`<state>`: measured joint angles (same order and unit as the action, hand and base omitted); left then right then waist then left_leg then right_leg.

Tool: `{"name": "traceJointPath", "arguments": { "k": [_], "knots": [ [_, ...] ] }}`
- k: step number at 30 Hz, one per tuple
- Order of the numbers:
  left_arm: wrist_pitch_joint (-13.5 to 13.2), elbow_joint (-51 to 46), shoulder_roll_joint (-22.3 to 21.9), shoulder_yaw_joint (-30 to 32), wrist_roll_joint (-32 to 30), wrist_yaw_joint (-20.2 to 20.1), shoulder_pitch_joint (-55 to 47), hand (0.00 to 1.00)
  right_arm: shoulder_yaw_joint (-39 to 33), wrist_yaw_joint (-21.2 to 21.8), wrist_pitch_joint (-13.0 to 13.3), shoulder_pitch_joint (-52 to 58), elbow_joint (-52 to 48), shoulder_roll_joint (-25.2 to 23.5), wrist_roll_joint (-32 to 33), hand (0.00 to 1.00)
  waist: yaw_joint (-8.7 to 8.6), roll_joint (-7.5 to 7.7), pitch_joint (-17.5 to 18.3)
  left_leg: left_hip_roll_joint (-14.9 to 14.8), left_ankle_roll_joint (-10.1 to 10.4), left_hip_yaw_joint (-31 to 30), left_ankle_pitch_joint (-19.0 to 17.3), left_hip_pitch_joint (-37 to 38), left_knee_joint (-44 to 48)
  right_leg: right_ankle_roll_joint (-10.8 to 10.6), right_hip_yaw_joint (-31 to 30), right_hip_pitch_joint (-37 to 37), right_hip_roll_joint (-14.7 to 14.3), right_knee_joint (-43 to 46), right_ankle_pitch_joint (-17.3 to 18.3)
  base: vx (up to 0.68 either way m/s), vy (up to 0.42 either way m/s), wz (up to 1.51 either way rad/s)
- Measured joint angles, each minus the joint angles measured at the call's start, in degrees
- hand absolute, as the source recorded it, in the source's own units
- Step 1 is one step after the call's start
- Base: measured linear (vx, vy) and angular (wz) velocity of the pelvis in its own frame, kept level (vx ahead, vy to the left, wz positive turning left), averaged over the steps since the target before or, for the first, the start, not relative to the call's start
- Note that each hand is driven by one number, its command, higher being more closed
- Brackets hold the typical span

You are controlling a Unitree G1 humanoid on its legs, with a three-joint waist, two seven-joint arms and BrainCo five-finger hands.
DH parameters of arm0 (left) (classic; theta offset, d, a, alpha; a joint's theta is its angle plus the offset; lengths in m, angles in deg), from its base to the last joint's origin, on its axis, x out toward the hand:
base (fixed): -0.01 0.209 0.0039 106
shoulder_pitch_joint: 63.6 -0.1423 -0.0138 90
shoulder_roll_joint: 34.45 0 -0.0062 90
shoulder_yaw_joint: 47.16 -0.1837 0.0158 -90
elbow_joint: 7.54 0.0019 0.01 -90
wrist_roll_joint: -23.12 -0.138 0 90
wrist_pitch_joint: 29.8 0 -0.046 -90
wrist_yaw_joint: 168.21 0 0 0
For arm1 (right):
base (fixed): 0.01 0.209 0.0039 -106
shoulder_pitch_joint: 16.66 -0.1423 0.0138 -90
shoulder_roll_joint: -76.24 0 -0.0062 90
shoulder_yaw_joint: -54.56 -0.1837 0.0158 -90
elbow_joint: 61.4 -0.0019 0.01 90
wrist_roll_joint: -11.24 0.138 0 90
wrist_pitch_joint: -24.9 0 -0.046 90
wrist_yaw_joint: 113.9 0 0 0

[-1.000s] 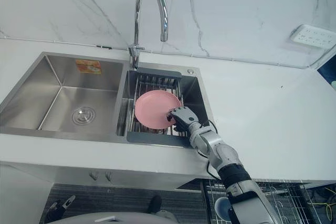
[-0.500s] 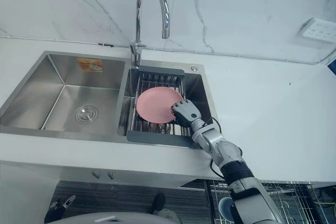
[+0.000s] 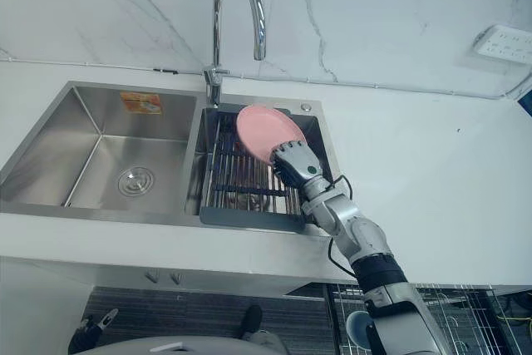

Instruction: Walk over to the sink, pick up the cup, carry it to the dishwasher, place the cup inside the dishwasher, then close the dishwasher door

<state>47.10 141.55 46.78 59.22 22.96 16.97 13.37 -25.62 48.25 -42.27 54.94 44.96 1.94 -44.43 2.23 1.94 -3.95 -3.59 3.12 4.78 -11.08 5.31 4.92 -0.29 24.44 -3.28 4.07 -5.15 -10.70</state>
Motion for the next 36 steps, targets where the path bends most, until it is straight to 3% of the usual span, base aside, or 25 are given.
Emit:
{"name": "traceJointPath", "arguments": {
  "k": [8, 16, 17, 23, 36],
  "knots": [
    [-0.6, 0.0, -0.3, 1.6, 0.1, 0.6, 0.0, 0.0, -1.9, 1.5, 0.0, 0.0, -0.2, 0.0, 2.5, 1.0, -0.41, 0.0, 0.0, 0.0, 0.0, 0.0, 0.0, 0.0, 0.0, 0.0, 0.0, 0.0, 0.0, 0.0, 0.0, 0.0, 0.0, 0.0],
    [-0.6, 0.0, -0.4, 1.5, 0.1, 0.6, 0.0, 0.0, -1.9, 8.4, 3.2, 0.9, -2.0, 0.0, 6.2, 1.0, -0.49, 0.0, 0.0, -0.1, 0.0, 0.1, 0.0, 0.1, 0.0, 0.0, -0.1, 0.0, -0.1, 0.0, 0.0, 0.0, 0.0, 0.0],
    [-0.6, 0.0, -0.4, 1.5, 0.1, 0.6, 0.0, 0.0, -1.6, 9.8, 4.0, 0.9, -2.1, 0.0, 6.9, 0.0, -0.49, 0.0, 0.0, -0.1, 0.0, 0.1, 0.0, 0.1, 0.0, 0.0, -0.1, 0.1, -0.1, 0.0, 0.0, 0.0, 0.0, 0.0],
    [-0.6, 0.0, -0.4, 1.5, 0.1, 0.6, 0.0, 0.0, 1.4, 18.4, 5.7, 1.1, -2.1, 0.0, 12.7, 0.0, -0.43, 0.01, 0.0, -0.1, 0.0, 0.1, 0.0, 0.1, 0.0, 0.0, -0.1, 0.1, -0.1, 0.0, 0.0, 0.0, 0.0, 0.0],
    [-0.6, 0.1, -0.4, 1.6, 0.1, 0.6, 0.0, 0.0, 1.1, 17.2, 2.1, 2.4, -2.1, 0.0, 12.5, 0.0, -0.4, 0.14, 0.1, -0.1, 0.0, -0.1, 0.0, 0.1, 0.0, 0.0, -0.1, 0.2, 0.0, 0.0, 0.0, 0.0, 0.0, 0.0]
  ]
}}
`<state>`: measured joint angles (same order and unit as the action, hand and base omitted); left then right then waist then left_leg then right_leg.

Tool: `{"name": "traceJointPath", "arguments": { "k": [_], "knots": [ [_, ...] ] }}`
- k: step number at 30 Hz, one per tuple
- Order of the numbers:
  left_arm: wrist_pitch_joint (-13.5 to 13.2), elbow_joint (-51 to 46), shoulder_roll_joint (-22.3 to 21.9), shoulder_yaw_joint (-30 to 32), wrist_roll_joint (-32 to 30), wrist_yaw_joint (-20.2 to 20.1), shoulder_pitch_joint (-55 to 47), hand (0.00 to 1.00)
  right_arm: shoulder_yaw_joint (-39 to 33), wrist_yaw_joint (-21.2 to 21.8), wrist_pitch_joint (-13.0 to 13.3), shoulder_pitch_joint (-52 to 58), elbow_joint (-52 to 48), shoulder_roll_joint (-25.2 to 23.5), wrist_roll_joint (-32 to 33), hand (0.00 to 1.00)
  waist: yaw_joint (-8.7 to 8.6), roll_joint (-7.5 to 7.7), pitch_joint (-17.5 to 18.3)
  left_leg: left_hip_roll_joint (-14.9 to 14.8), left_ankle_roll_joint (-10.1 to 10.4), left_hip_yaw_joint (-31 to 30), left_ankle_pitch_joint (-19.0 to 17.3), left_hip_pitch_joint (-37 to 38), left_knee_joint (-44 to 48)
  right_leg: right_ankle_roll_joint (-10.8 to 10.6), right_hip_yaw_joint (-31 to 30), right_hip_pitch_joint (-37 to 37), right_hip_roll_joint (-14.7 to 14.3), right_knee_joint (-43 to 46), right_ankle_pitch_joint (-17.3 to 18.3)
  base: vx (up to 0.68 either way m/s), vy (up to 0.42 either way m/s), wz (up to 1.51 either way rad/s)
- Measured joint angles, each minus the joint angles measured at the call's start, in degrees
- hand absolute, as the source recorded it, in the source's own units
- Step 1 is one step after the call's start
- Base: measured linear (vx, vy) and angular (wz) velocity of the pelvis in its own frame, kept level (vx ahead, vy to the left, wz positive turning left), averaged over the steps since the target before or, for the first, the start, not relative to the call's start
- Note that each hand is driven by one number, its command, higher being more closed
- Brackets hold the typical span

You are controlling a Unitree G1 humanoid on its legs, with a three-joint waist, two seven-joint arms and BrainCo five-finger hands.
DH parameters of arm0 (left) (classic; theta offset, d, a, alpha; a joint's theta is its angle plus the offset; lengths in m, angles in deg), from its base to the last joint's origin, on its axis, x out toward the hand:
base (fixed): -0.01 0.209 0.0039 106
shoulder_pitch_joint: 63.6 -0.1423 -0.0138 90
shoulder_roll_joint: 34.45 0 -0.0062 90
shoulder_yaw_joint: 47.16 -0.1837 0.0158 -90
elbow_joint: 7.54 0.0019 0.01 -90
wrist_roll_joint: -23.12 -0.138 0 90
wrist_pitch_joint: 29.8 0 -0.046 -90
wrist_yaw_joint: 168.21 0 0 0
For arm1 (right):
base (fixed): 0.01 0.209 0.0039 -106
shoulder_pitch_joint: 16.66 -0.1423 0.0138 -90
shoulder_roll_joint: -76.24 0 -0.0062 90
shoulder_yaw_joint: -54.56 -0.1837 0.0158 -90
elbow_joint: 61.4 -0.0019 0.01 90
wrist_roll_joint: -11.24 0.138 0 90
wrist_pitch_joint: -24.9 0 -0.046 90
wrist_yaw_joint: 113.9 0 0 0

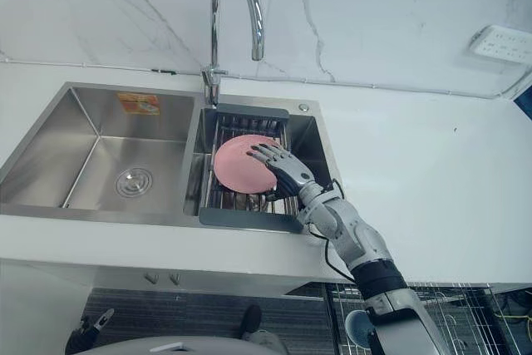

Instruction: Walk over to the sink, pick up the cup, carry it to the dishwasher, place the cup inside the dishwasher, then close the dishwasher door

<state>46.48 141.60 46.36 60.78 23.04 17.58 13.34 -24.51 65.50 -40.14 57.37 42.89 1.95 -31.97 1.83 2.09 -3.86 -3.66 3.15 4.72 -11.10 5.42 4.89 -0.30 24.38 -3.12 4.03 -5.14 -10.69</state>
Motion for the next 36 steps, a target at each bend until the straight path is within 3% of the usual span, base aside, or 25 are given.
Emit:
{"name": "traceJointPath", "arguments": {
  "k": [12, 20, 27, 36],
  "knots": [
    [0.0, 0.0, 0.0, 0.0, 0.0, 0.0, 0.0, 0.0, -0.6, 1.4, -0.1, 3.1, -3.2, 0.0, -2.0, 0.0, -0.17, 0.21, 0.1, 0.0, 0.0, -0.1, 0.0, 0.0, 0.0, 0.0, 0.0, 0.0, 0.0, 0.0, 0.0, 0.0, 0.0, 0.0],
    [0.0, 0.1, 0.0, -0.1, 0.0, 0.0, -0.1, 0.0, -0.4, 1.2, -1.8, 2.8, 2.5, 0.0, -2.2, 0.0, 0.27, 0.48, 0.3, 0.2, -0.1, -0.4, 0.1, 0.1, 0.0, 0.0, 0.4, 0.3, 0.2, 0.0, 0.0, 0.0, 0.0, 0.02],
    [0.1, 0.1, 0.0, -0.1, 0.0, 0.0, -0.1, 0.0, -0.2, -1.3, -4.4, 1.0, 7.7, 0.0, -3.9, 0.0, 0.88, 0.49, 0.3, 0.4, -0.2, -1.7, 0.5, -0.5, -0.1, -0.1, 1.4, 0.4, 0.5, 0.0, 0.0, 0.0, 0.021, 0.08],
    [0.1, 0.0, 0.1, -0.2, 0.0, 0.0, -0.1, 0.0, 0.6, -3.8, -5.4, -1.7, 11.7, 0.0, -4.4, 0.0, 1.21, 0.57, 0.3, 0.6, -0.2, -2.4, 0.6, -0.8, -0.1, -0.1, 2.0, 0.4, 0.8, 0.0, 0.1, 0.01, 0.032, 0.04]
  ]
}}
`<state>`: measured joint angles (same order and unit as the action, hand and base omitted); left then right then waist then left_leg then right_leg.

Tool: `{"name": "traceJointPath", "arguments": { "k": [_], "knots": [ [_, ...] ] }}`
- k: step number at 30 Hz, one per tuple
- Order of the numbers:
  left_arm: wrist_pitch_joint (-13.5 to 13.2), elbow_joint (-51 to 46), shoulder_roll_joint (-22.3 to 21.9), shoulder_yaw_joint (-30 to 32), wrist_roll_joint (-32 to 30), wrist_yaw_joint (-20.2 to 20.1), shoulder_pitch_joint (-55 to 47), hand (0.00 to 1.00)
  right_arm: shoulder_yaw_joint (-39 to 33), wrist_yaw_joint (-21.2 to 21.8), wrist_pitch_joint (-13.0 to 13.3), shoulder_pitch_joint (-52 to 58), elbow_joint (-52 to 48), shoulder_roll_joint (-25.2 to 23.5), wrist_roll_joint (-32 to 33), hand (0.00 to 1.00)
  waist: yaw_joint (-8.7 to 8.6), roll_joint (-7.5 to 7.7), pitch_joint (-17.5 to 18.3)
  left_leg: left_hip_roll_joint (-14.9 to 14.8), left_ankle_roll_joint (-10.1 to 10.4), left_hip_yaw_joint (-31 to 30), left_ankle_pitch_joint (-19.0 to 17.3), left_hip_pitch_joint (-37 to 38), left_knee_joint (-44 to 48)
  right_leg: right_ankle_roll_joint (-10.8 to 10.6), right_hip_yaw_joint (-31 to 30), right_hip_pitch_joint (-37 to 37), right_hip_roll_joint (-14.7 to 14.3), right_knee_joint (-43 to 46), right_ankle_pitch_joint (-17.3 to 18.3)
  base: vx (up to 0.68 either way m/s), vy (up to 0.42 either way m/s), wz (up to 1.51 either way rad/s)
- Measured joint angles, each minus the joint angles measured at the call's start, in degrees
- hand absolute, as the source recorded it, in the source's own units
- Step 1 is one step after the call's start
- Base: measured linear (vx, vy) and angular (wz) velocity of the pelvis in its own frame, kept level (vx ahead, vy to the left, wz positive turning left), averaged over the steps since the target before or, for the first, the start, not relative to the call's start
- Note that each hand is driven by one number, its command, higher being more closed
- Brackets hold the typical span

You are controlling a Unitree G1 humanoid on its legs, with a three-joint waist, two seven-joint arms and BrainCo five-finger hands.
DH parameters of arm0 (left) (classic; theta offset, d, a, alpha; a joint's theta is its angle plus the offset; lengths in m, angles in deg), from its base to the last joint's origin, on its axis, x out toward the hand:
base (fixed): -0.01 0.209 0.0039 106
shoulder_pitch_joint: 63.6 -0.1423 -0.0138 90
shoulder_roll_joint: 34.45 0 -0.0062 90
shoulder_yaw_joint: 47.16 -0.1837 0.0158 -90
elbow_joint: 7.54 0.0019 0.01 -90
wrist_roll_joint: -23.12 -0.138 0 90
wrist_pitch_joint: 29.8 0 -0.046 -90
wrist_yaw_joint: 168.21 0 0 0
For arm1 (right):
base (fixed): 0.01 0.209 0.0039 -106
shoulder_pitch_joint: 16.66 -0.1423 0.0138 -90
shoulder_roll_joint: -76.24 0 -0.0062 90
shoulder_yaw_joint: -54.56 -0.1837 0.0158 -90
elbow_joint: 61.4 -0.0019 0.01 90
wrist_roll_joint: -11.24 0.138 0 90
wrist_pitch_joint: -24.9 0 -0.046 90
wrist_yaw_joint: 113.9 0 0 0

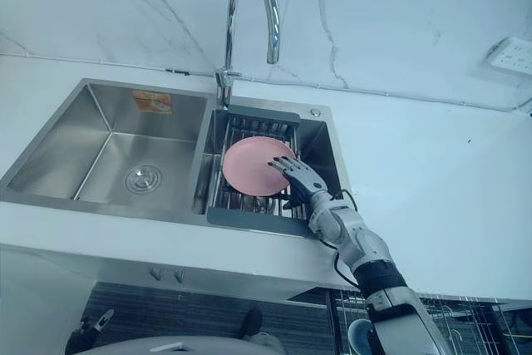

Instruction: Walk over to the sink, pick up the cup, carry it to the dishwasher, place the cup inside the dishwasher, then close the dishwasher door

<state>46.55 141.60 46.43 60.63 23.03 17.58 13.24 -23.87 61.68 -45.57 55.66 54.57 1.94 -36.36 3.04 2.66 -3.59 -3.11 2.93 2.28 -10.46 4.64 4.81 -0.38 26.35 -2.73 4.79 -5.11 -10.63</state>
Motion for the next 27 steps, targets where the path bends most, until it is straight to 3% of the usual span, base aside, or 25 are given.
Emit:
{"name": "traceJointPath", "arguments": {
  "k": [25, 26, 27],
  "knots": [
    [0.0, -0.7, 0.9, -0.5, 0.6, -0.1, -0.4, 0.0, -0.1, 0.3, 1.6, -2.0, 4.9, 0.0, 5.7, 0.0, 0.6, 0.66, -0.5, 0.5, -0.1, -3.5, 0.8, -1.2, -0.1, -0.4, 2.9, 0.7, 0.8, 0.3, 0.5, 0.01, 0.028, 0.07],
    [0.0, -0.7, 1.0, -0.5, 0.6, -0.1, -0.4, 0.0, 0.0, 0.4, 1.7, -2.3, 5.4, 0.0, 5.7, 1.0, 0.62, 0.67, -0.5, 0.5, -0.1, -3.6, 0.8, -1.2, -0.1, -0.4, 2.9, 0.7, 0.8, 0.3, 0.5, 0.03, 0.032, 0.08],
    [0.0, -0.8, 1.2, -0.5, 0.9, -0.1, -0.5, 0.0, 0.1, 0.6, 1.6, -3.0, 6.6, 0.0, 5.7, 1.0, 0.68, 0.67, -0.5, 0.5, -0.1, -3.7, 0.9, -1.3, -0.1, -0.4, 2.9, 0.7, 0.9, 0.4, 0.5, 0.02, 0.03, 0.06]
  ]
}}
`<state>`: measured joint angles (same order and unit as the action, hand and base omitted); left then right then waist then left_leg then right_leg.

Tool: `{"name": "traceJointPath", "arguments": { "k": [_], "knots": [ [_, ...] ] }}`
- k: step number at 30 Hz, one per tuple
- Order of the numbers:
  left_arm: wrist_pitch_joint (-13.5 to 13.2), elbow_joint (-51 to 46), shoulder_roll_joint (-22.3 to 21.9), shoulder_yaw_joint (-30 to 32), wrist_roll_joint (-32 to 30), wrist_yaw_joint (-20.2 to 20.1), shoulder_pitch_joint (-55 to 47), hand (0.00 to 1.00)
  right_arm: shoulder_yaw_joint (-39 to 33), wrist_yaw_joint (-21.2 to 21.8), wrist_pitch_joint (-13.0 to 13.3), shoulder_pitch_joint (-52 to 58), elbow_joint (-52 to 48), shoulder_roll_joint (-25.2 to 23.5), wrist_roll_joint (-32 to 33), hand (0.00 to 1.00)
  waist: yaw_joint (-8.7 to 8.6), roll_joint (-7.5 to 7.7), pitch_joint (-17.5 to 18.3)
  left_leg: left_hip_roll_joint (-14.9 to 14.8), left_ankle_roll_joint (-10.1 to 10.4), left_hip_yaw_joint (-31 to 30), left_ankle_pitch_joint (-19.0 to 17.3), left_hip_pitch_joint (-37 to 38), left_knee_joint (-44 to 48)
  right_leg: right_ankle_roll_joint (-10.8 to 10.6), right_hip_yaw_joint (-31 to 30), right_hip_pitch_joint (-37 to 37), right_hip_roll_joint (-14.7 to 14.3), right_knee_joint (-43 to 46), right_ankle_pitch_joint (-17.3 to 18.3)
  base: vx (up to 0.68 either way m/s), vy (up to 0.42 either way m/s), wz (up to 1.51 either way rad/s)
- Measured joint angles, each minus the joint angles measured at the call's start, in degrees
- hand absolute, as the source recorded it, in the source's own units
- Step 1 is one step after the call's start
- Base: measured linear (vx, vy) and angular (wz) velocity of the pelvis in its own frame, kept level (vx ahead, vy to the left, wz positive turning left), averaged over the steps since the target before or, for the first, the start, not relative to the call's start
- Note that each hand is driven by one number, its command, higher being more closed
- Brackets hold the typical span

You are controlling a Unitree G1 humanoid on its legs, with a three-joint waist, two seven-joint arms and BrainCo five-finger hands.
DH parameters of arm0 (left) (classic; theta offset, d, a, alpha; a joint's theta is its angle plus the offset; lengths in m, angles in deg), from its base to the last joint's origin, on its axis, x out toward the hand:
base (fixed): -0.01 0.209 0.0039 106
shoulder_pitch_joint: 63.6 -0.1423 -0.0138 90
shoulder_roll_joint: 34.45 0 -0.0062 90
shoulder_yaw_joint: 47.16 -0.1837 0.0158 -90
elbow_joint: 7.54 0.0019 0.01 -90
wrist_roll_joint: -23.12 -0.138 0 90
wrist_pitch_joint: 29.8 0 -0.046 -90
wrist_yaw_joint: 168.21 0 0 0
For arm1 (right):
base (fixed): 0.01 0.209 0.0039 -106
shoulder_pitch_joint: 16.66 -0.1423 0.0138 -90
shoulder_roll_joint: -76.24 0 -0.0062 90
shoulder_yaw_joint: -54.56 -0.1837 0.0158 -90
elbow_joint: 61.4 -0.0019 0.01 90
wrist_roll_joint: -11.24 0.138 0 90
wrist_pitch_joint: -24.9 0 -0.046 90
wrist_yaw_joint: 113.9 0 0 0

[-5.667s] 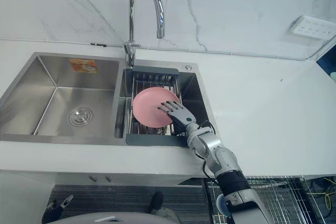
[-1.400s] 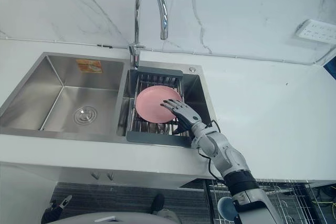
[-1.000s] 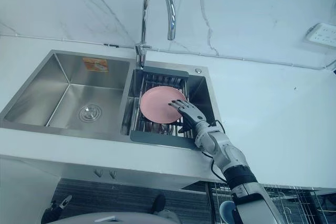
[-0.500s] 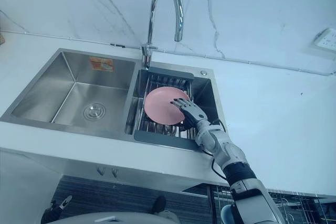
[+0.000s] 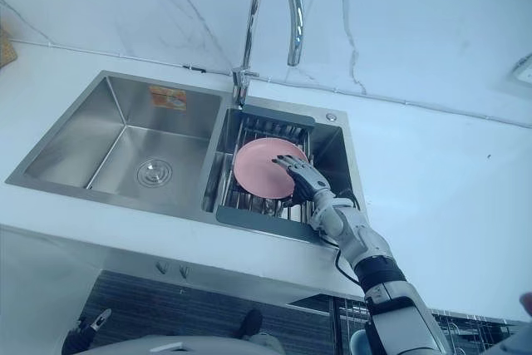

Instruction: Walk over to the sink, pick up the cup, carry it to the dishwasher, place the cup inside the dishwasher, then close the dishwasher door

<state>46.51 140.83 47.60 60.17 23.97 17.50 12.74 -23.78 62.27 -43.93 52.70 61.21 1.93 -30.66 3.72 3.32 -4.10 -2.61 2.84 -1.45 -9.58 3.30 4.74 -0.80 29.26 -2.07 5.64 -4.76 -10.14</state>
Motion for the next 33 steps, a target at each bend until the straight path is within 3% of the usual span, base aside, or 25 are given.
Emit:
{"name": "traceJointPath", "arguments": {
  "k": [12, 22, 27, 33],
  "knots": [
    [0.0, -1.5, 1.0, -0.1, 0.2, -0.2, -0.9, 0.0, 1.2, 0.7, 0.7, -2.0, 3.1, 0.2, 1.2, 1.0, 1.03, 0.92, -0.7, 0.1, 0.0, -0.3, 0.1, -0.2, 0.0, -0.1, 0.0, 0.0, 0.1, 0.0, 0.1, 0.01, 0.019, 0.02],
    [-0.4, -1.5, 1.0, -0.1, 0.4, -0.1, -1.1, 0.0, 1.4, -7.4, 2.2, -2.4, 3.9, 0.6, -6.0, 1.0, 1.05, 1.04, -1.1, 0.1, 0.0, -0.3, 0.1, -0.3, 0.0, -0.1, -0.1, -0.1, 0.1, 0.0, 0.1, 0.0, 0.007, 0.0],
    [-1.2, -1.5, 0.9, 0.1, 1.3, -0.1, -1.2, 0.0, 1.0, -7.9, 1.1, -0.2, -3.8, 1.5, -7.8, 1.0, 0.34, 0.62, -1.7, 0.0, 0.0, -0.1, 0.1, -0.3, 0.0, -0.1, -0.3, -0.2, 0.0, 0.0, 0.1, 0.0, 0.007, 0.0],
    [-2.3, -1.5, 0.8, 0.7, 1.3, 0.0, -1.5, 0.0, -1.1, -6.9, 1.9, 1.6, -9.3, 1.6, -7.7, 1.0, -0.73, 0.25, -1.9, -0.1, 0.0, 0.6, 0.0, -0.1, 0.1, -0.1, -0.9, -0.4, -0.2, 0.0, 0.0, 0.0, 0.001, -0.05]
  ]
}}
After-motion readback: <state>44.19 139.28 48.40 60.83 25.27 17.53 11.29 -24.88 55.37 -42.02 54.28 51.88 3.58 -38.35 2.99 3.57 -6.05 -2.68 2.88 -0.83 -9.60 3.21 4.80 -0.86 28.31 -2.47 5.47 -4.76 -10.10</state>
